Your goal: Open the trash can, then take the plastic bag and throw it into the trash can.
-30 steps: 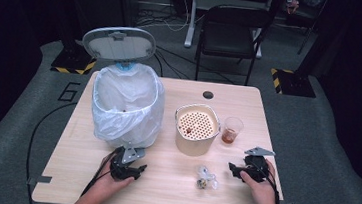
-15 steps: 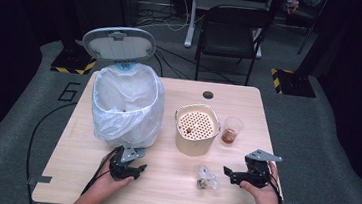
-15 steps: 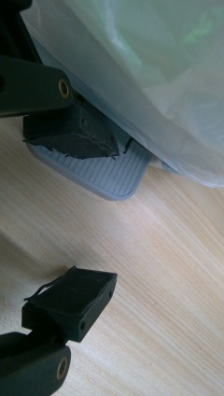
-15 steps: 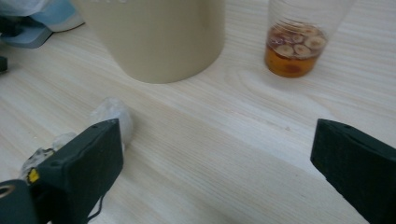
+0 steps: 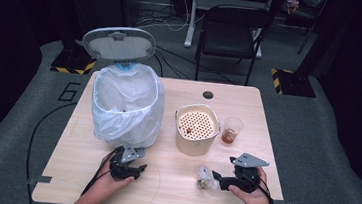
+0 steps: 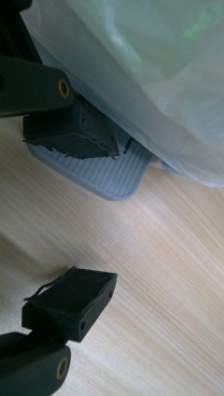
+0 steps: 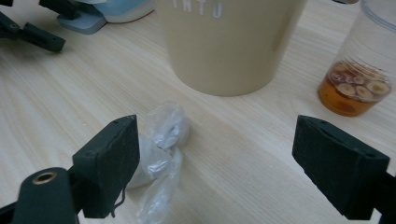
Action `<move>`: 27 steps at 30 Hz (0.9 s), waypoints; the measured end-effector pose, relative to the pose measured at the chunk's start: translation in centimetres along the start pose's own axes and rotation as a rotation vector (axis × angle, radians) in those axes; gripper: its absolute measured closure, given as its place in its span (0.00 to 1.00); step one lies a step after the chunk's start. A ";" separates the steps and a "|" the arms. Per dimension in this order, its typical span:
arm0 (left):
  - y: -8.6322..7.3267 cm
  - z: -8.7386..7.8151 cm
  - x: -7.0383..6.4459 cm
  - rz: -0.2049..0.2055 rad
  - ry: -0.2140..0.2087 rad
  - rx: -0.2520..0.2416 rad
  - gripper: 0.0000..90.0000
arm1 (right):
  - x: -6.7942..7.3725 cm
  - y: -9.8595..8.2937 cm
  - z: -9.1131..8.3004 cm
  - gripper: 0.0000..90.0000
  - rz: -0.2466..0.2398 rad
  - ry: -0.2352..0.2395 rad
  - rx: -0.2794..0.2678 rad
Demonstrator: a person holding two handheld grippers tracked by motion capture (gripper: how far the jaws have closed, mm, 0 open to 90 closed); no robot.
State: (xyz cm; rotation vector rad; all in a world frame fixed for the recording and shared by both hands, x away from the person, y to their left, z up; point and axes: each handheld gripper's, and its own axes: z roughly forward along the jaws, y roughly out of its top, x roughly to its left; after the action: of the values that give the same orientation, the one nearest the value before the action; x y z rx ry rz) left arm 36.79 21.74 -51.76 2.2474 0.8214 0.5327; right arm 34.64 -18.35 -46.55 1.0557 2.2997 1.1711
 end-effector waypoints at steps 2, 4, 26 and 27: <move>0.0 0.0 0.0 0.005 -0.001 0.005 0.37 | 0.2 0.0 0.1 0.19 -0.007 0.015 0.001; 0.0 0.0 0.0 -0.001 0.000 -0.001 0.37 | 0.4 0.1 0.3 0.20 -0.020 0.035 -0.002; 0.0 0.0 -0.2 0.012 0.016 0.009 0.37 | 3.9 -0.4 2.8 0.36 -0.172 0.118 0.058; 0.0 0.0 -0.2 0.012 0.019 0.009 0.37 | 3.9 -0.4 2.8 0.37 -0.174 0.119 0.060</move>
State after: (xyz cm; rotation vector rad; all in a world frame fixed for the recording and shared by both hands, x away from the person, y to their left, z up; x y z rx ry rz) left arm 36.65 21.58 -51.81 2.2595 0.8219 0.5579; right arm 33.54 -14.04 -48.44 0.8062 2.4759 1.1301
